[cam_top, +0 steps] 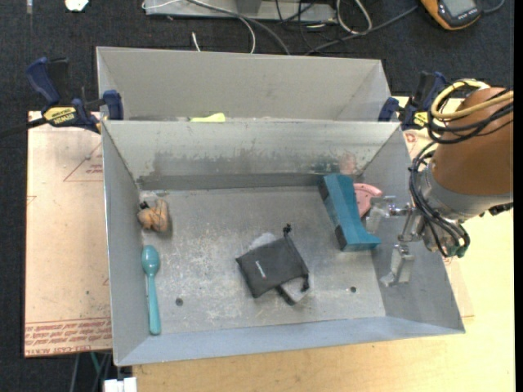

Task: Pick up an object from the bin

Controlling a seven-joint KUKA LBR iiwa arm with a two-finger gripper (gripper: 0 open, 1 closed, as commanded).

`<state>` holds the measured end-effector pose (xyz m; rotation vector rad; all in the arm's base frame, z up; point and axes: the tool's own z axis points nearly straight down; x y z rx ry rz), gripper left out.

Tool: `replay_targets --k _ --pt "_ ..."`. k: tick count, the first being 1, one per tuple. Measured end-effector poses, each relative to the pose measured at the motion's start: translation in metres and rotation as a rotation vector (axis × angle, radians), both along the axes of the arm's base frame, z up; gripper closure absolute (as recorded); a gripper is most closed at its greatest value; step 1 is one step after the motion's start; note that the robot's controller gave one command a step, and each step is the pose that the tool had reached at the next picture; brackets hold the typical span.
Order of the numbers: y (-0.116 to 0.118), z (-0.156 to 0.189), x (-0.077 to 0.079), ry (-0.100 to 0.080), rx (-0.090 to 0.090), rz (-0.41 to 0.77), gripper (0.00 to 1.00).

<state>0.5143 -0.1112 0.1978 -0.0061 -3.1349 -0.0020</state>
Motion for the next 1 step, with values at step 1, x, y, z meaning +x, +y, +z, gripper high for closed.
replay_targets --k 1 --pt "0.0006 0.0046 0.0016 -0.008 -0.001 0.003 0.0"
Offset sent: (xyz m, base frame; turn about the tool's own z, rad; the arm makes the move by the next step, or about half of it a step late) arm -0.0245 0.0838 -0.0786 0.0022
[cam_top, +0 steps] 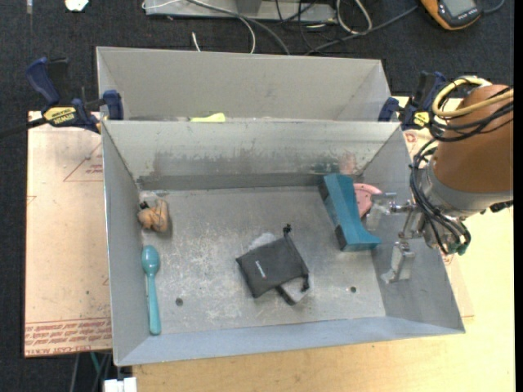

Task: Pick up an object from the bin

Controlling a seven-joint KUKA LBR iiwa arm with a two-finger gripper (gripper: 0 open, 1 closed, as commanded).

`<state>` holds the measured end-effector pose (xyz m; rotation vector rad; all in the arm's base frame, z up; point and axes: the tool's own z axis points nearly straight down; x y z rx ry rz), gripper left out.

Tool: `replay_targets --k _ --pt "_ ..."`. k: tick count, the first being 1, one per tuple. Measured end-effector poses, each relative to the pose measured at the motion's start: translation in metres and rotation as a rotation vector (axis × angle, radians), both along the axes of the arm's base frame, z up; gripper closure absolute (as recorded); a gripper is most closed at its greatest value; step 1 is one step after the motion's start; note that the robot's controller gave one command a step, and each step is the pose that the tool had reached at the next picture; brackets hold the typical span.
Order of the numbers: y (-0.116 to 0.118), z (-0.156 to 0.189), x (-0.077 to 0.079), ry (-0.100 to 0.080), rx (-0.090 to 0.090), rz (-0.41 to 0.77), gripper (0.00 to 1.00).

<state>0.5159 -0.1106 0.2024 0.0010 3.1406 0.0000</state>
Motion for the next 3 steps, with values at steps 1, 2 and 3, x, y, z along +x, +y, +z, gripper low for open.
replay_targets --k 1,2,3 --pt "0.062 -0.062 -0.019 -0.003 0.0 -0.008 0.0" --pt "0.085 -0.134 0.022 -0.017 -0.003 -0.032 0.0" --pt "0.147 -0.132 0.036 -0.006 0.004 0.094 1.0"
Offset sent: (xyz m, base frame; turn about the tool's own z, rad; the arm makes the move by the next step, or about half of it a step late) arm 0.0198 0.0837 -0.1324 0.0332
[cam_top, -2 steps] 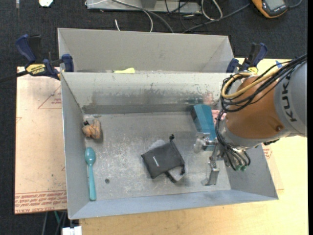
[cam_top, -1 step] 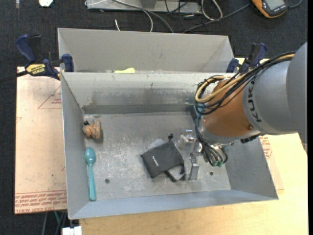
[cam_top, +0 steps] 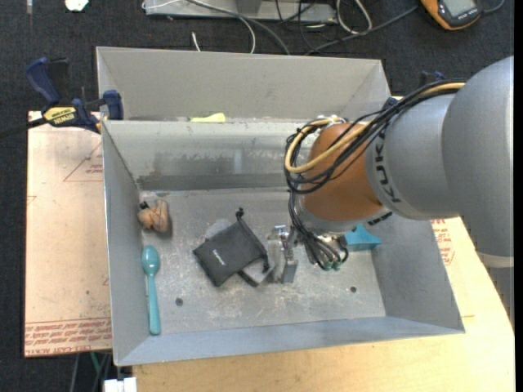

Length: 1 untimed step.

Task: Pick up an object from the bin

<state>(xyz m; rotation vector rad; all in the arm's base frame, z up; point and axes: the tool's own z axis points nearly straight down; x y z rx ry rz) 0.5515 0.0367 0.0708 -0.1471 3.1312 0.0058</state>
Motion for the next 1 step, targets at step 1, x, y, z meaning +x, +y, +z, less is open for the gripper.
replay_targets --k 1 --pt "-0.0003 -0.0005 0.0 0.001 -0.001 0.0 0.0"
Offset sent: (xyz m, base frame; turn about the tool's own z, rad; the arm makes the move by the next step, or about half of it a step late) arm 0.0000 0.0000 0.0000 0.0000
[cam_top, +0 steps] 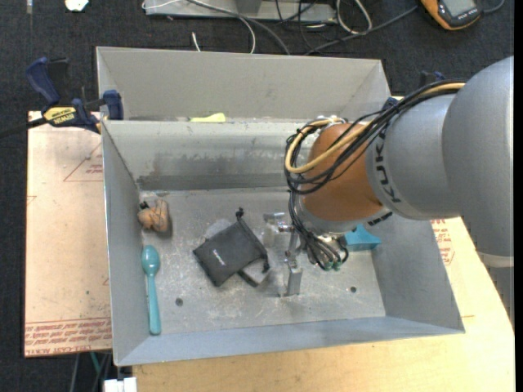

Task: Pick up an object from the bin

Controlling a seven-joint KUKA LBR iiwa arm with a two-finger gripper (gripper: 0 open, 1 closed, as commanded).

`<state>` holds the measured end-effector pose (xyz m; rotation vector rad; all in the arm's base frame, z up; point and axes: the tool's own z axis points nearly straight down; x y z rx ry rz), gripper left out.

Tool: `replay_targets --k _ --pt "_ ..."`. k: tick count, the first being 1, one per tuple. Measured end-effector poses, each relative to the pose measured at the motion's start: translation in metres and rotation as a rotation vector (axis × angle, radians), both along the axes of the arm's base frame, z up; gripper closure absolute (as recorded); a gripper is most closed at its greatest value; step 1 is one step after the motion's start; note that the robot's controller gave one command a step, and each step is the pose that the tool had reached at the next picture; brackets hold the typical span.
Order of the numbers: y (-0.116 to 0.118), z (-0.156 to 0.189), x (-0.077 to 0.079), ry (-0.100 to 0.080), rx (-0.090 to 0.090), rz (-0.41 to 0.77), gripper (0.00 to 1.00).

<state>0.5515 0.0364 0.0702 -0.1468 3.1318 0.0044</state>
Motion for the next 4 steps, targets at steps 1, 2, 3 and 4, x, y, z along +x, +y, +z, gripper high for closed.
replay_targets --k 1,2,3,4 --pt "0.0 0.0 0.0 0.0 0.0 0.0 0.0" --pt "0.029 0.0 0.014 -0.002 0.001 0.006 0.0" --pt "0.059 0.001 0.02 -0.003 0.003 0.007 1.0" --pt "0.051 0.0 0.019 -0.002 0.0 0.006 0.0"
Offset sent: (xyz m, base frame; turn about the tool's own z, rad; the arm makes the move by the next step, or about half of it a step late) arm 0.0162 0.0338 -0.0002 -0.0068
